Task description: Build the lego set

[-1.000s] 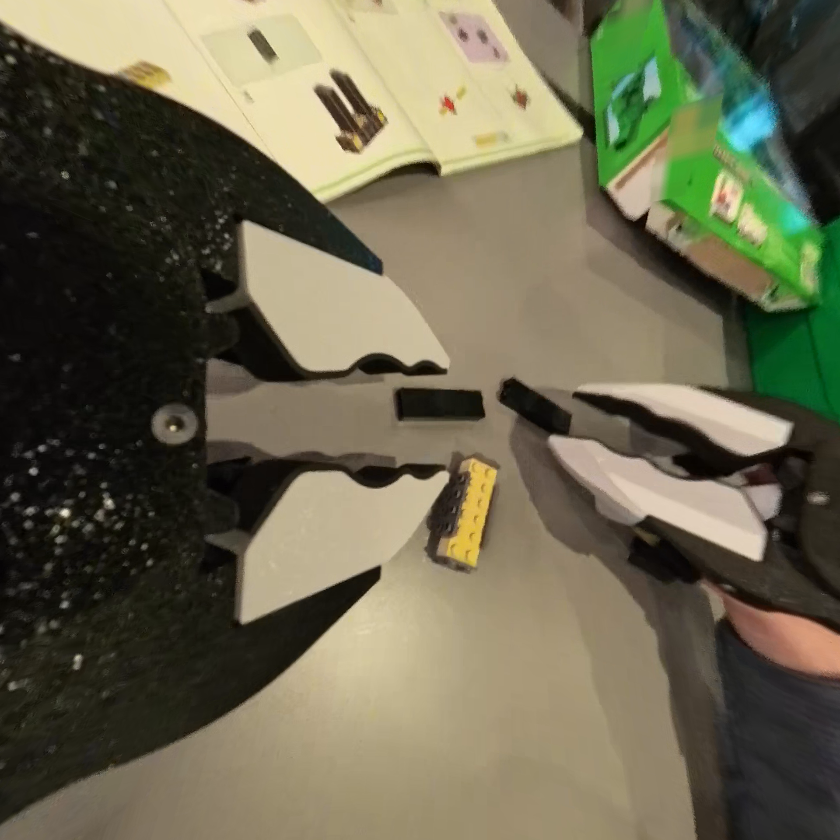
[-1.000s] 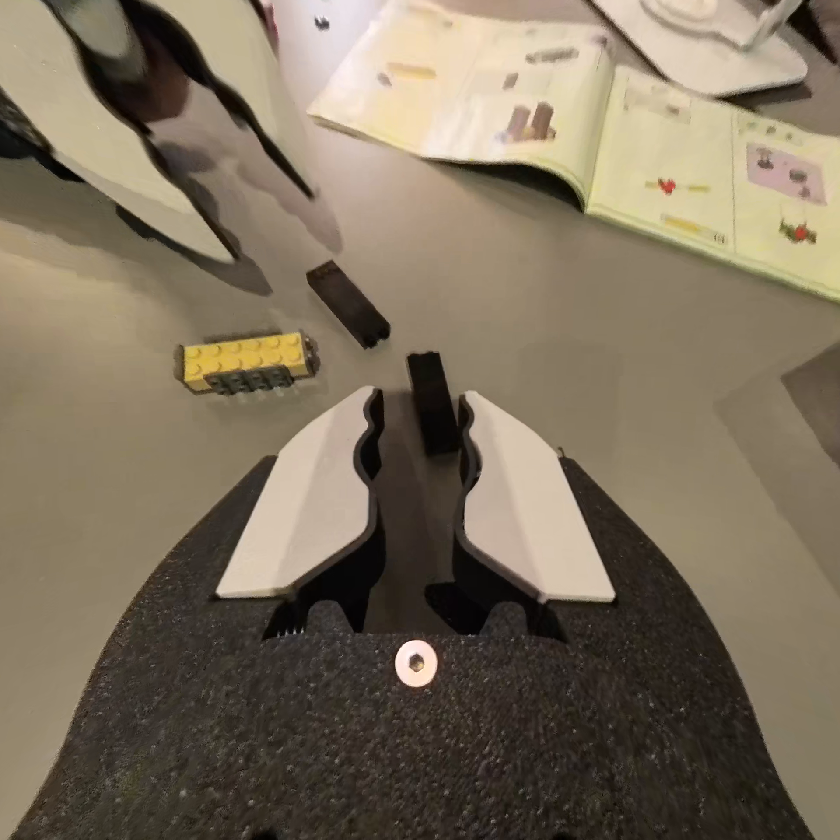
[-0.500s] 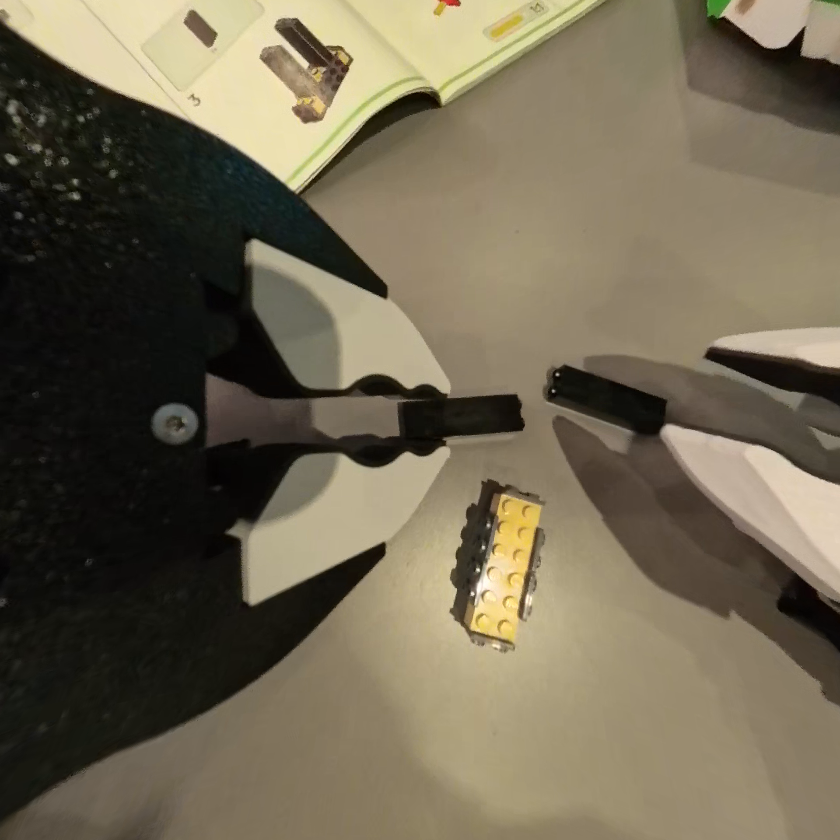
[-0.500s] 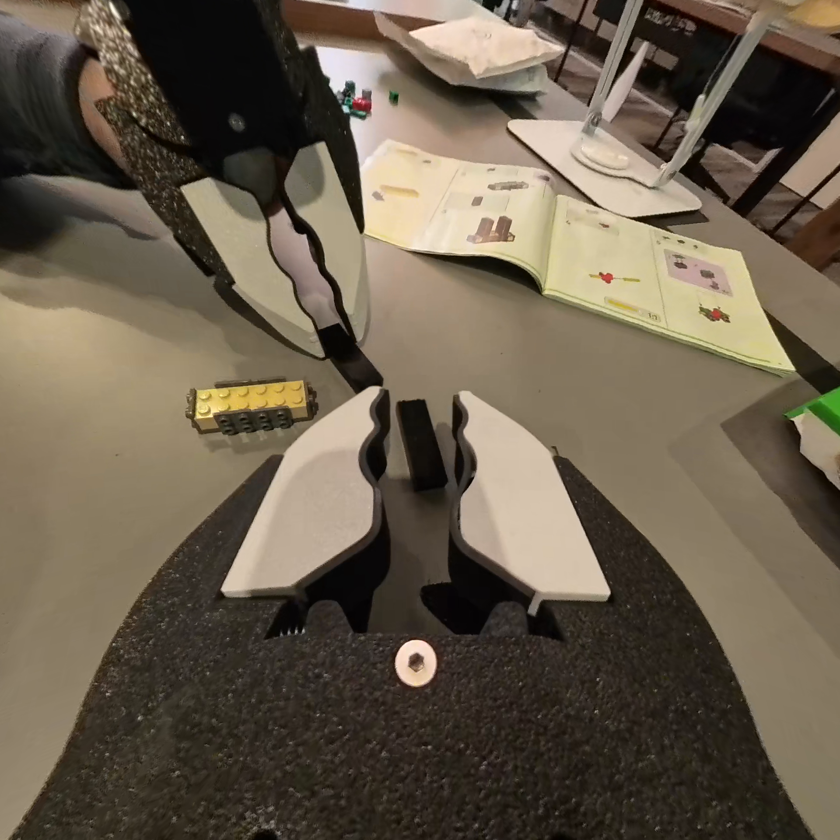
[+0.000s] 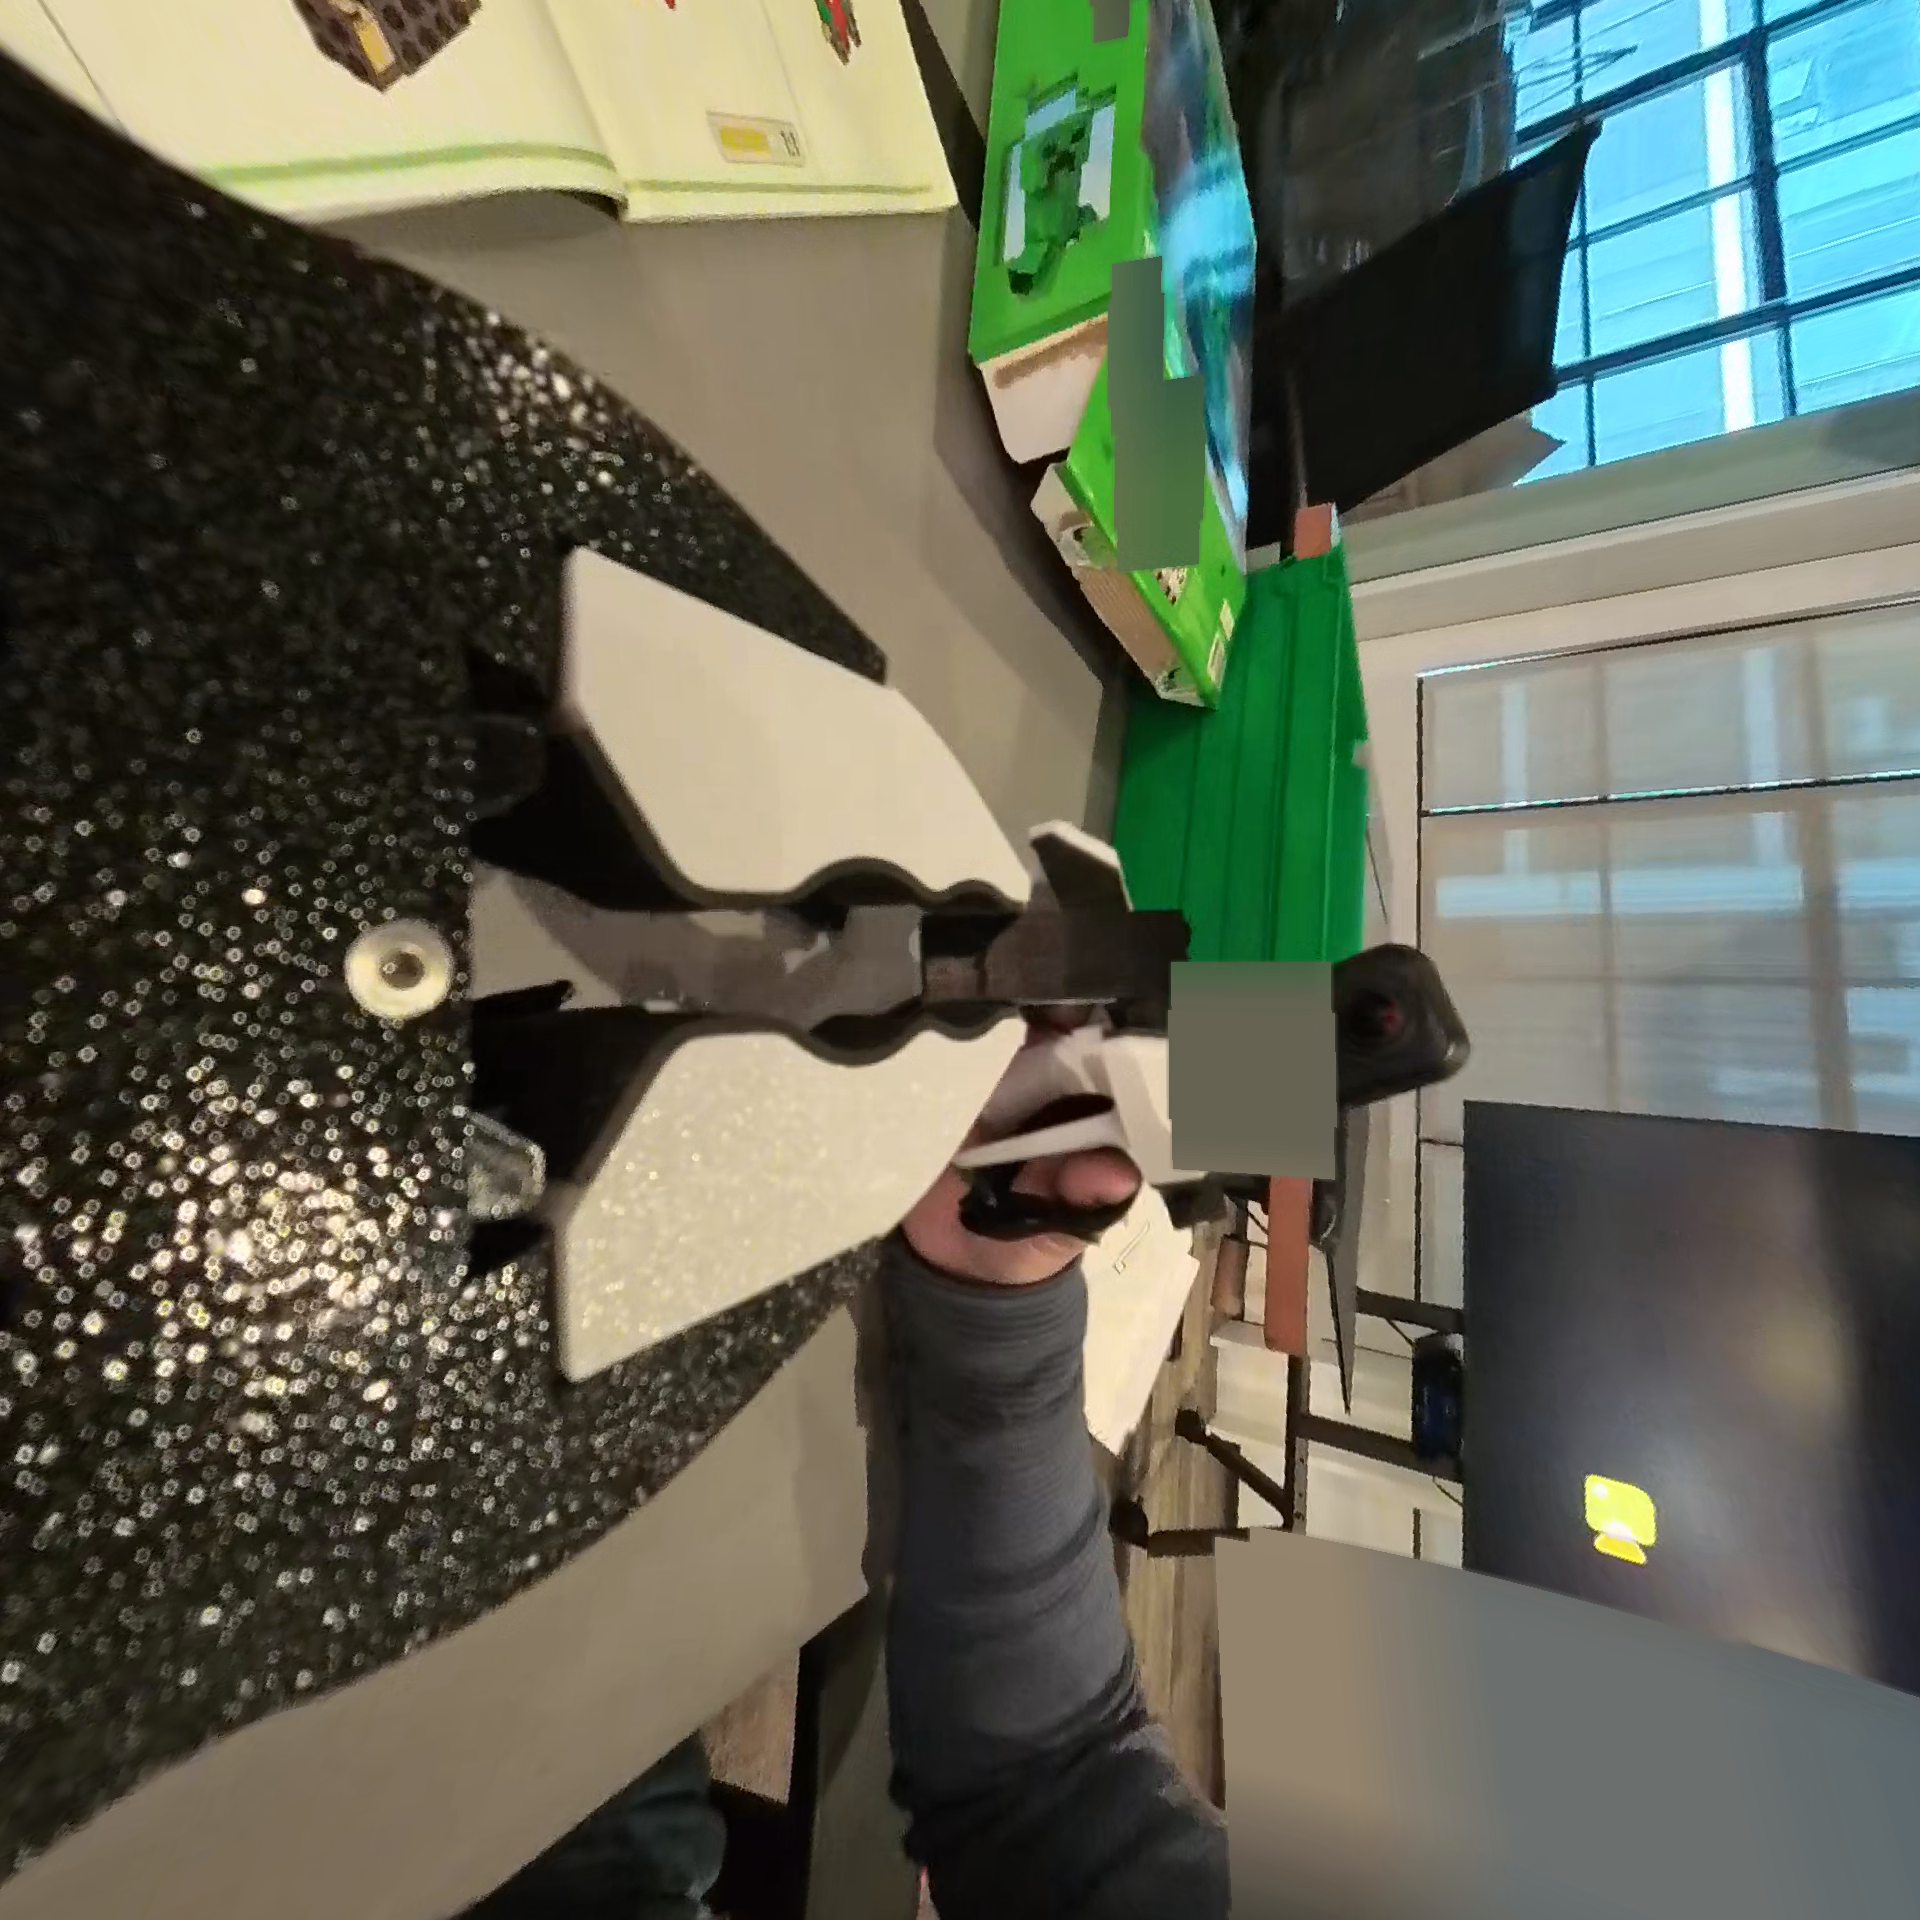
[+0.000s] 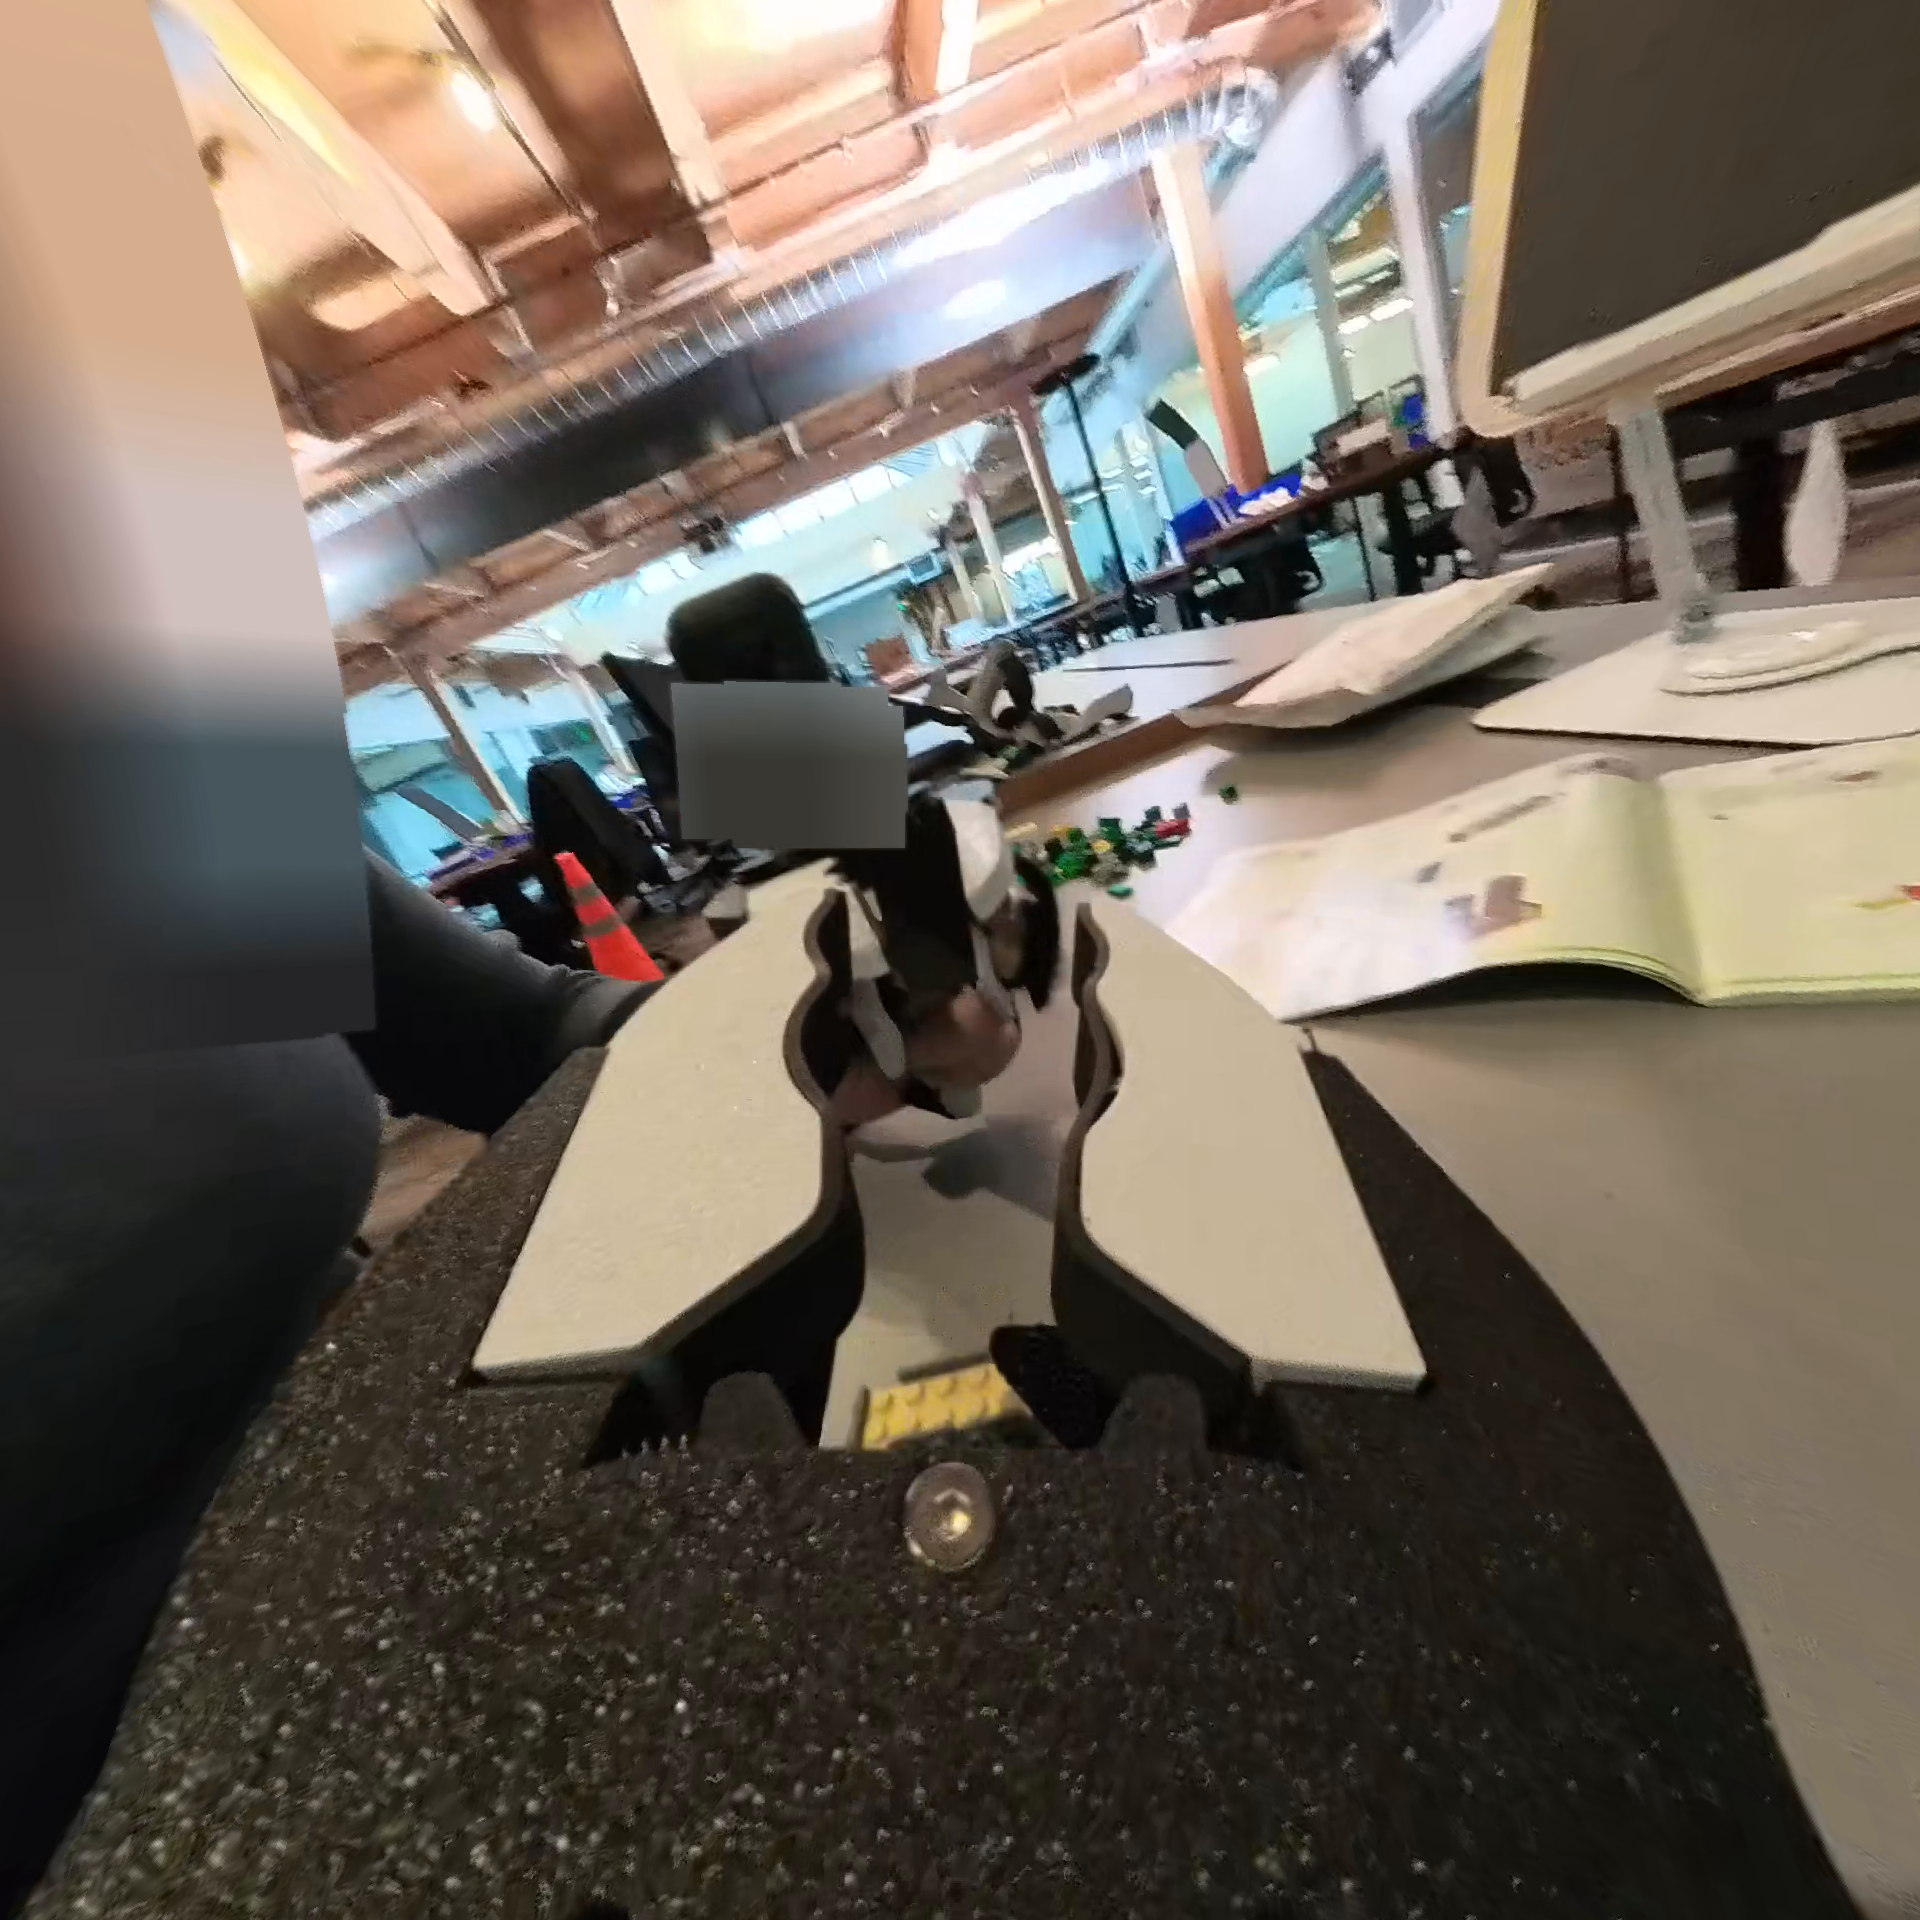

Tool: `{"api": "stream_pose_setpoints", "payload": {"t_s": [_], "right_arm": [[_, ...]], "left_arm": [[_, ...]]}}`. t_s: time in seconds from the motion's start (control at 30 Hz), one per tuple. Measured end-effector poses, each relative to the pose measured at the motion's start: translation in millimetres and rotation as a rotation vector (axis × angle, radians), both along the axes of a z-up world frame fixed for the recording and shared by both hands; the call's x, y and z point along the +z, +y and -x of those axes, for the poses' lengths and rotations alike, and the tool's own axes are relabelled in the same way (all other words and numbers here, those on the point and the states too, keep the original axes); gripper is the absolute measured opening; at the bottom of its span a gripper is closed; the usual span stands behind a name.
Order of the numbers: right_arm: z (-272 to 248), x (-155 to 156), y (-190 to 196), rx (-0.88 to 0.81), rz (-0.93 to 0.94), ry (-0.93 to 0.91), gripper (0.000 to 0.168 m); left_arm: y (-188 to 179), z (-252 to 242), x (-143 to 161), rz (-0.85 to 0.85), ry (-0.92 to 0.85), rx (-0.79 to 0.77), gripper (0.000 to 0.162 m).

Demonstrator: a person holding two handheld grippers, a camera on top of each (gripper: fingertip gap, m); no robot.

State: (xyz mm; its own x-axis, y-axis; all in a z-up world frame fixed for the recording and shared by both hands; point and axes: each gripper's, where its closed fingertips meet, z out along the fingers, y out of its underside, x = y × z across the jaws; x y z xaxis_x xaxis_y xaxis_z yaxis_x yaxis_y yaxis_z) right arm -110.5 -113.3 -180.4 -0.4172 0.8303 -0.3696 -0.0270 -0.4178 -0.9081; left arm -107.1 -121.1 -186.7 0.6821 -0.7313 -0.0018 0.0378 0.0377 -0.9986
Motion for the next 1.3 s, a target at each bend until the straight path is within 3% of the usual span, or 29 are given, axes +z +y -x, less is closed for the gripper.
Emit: {"api": "stream_pose_setpoints", "payload": {"t_s": [0.1,0.13,0.27,0.43,0.6,0.8,0.93,1.17,1.3], "right_arm": [[0,5,-11,0.047,-0.02,0.047,0.034],[-1,5,-14,0.054,-0.042,0.049,0.018],[1,4,-14,0.012,-0.115,0.033,0.017],[-2,-3,29,-0.264,-0.182,-0.068,0.017],[-23,-3,74,-0.524,-0.253,-0.121,0.017],[-29,-4,86,-0.613,-0.285,-0.133,0.017],[-33,-6,94,-0.689,-0.379,-0.167,0.017],[-31,-9,95,-0.688,-0.385,-0.176,0.017],[-30,-11,93,-0.671,-0.369,-0.178,0.017]], "left_arm": [[-1,-6,-3,0.031,-0.035,-0.044,0.016],[-2,-8,-4,0.043,-0.052,-0.061,0.016],[-3,-7,-5,0.053,-0.076,-0.071,0.016],[4,5,-25,0.002,0.195,0.055,0.034],[-27,-25,-49,0.034,0.438,-0.245,0.053],[-31,-30,-87,-0.04,0.921,-0.468,0.06],[-34,-36,-92,0.006,0.979,-0.652,0.066],[-33,-33,-111,0.127,1.105,-0.782,0.052],[-25,-30,-111,0.181,1.119,-0.665,0.044]]}}
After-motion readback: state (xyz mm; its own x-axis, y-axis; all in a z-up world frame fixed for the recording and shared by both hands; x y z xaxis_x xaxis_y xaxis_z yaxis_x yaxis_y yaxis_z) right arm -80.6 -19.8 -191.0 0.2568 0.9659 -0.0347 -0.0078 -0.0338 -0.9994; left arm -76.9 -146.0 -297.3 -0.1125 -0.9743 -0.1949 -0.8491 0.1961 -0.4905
